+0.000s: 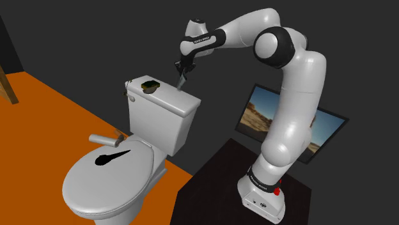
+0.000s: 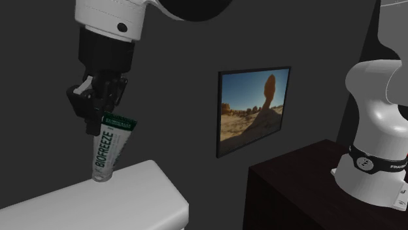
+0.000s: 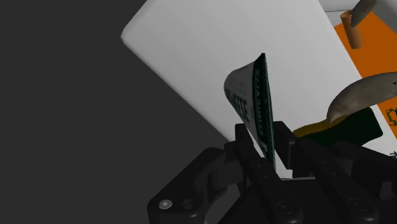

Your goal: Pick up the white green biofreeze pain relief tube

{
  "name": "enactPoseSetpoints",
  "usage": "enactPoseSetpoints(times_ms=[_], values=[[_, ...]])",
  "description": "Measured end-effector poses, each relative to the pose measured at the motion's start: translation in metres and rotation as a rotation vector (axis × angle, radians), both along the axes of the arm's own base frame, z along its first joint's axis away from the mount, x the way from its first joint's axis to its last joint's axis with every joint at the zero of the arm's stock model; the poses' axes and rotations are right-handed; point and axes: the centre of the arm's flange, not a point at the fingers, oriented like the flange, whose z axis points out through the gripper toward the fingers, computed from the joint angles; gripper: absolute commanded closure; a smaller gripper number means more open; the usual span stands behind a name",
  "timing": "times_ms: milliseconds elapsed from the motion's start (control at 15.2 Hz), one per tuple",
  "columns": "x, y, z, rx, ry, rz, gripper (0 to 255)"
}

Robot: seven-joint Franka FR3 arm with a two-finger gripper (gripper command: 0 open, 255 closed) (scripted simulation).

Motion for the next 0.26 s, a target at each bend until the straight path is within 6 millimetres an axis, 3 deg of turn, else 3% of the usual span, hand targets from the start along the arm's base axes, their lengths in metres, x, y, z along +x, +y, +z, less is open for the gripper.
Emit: enactPoseSetpoints(times_ms=[264], values=[[0.0, 0.001, 0.019, 0.0, 0.0, 0.0, 255]])
